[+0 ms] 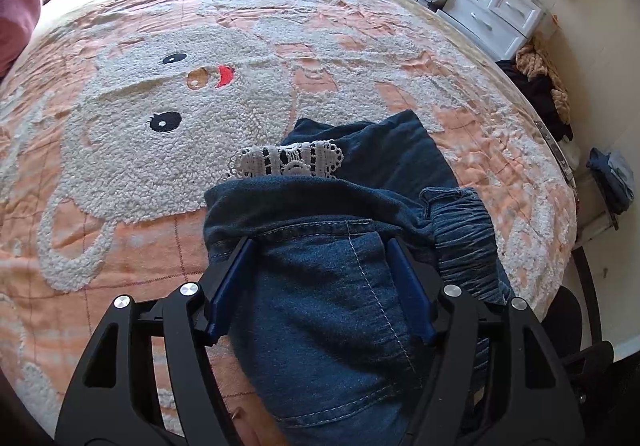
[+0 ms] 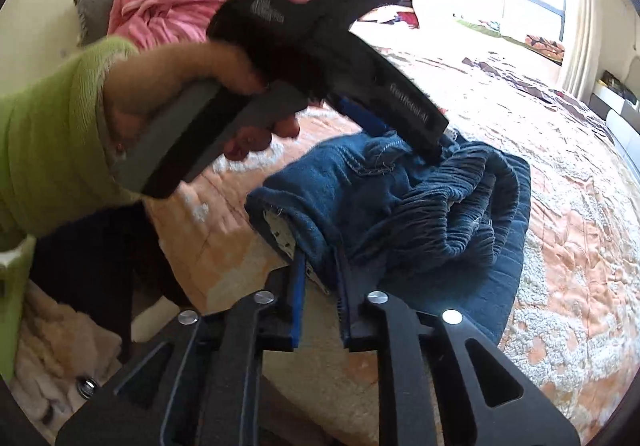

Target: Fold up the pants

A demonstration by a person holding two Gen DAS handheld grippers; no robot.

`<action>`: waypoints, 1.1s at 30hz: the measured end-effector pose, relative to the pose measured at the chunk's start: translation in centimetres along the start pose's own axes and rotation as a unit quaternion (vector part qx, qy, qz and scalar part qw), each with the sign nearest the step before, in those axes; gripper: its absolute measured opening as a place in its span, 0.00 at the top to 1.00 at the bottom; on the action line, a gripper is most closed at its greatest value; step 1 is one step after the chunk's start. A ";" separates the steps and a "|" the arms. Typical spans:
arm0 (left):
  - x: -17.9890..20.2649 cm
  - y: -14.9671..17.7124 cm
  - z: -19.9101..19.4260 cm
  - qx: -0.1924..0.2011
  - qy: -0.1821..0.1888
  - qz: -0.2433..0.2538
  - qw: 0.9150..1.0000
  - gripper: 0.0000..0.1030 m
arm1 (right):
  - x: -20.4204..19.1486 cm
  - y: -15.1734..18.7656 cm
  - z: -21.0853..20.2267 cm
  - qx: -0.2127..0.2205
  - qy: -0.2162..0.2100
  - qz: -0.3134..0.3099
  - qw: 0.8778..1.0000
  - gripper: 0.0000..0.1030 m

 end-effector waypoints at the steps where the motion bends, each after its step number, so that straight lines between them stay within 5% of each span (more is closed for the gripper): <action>1: 0.0 0.0 0.0 0.001 0.000 0.000 1.000 0.41 | 0.1 -0.2 -0.2 0.001 0.001 0.000 1.000 0.81; 16: 0.5 0.1 -0.9 0.011 -0.004 0.007 1.000 0.37 | 1.0 -1.2 -4.3 0.047 -0.003 0.050 0.998 0.49; 33: 1.2 0.5 -3.8 0.041 -0.001 0.010 0.999 0.27 | 6.0 -0.9 -7.7 0.083 0.062 0.137 0.985 0.24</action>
Point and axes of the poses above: each gripper's, at about its wrist camera, not at the fingertips, and z roughly the way its jaws point, x to its right, y to its underside, the point moved 6 cm from there along z, roughly the way its jaws point, and after that the axes turned 1 degree about x, right-handed, at the moved point
